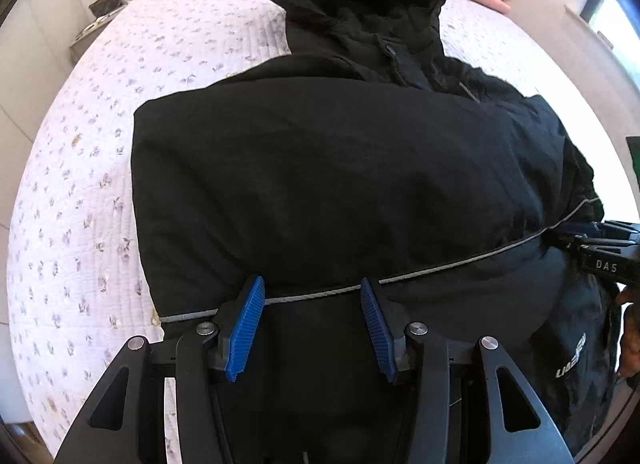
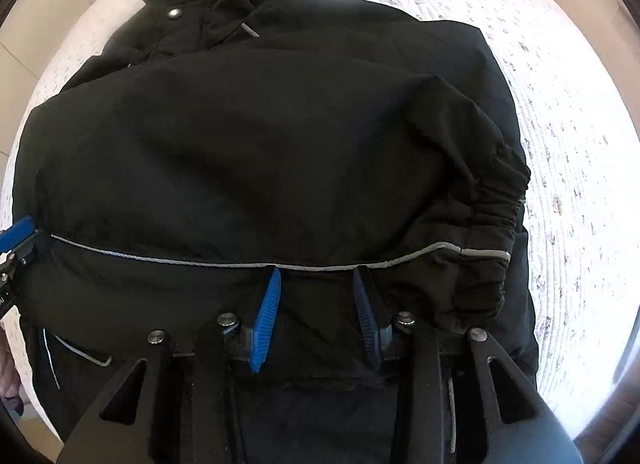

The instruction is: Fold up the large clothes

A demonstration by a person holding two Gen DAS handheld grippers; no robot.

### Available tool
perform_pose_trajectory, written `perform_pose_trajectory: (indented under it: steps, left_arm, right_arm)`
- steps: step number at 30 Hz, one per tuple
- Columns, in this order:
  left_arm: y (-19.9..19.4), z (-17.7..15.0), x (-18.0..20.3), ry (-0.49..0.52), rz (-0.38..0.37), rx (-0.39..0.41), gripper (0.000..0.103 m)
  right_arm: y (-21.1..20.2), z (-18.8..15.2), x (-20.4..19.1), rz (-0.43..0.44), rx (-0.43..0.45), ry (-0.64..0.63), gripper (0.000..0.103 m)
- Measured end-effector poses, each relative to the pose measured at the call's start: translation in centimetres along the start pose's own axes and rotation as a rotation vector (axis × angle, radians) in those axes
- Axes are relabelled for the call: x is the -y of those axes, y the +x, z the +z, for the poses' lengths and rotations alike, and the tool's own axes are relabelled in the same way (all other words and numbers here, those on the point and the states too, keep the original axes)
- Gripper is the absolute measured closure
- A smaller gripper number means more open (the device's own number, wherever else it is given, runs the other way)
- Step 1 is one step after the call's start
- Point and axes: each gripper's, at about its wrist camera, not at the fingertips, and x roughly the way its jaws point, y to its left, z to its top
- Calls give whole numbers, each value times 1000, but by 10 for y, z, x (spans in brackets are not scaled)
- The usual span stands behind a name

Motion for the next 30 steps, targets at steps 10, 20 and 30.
perform_pose_trajectory:
  steps: [10,20,30]
  left_arm:
    - [-66,66,-14,-29,-79,145,51]
    - [-36,216,-46,-205,-81,204,51]
    - [56,305,-52,-195,-45,112,51]
  right_arm:
    - [-55,40,54,155,74,42,61]
    - [-87,179,46,245,275,84,54]
    - [-32,311,26,278,282,95,51]
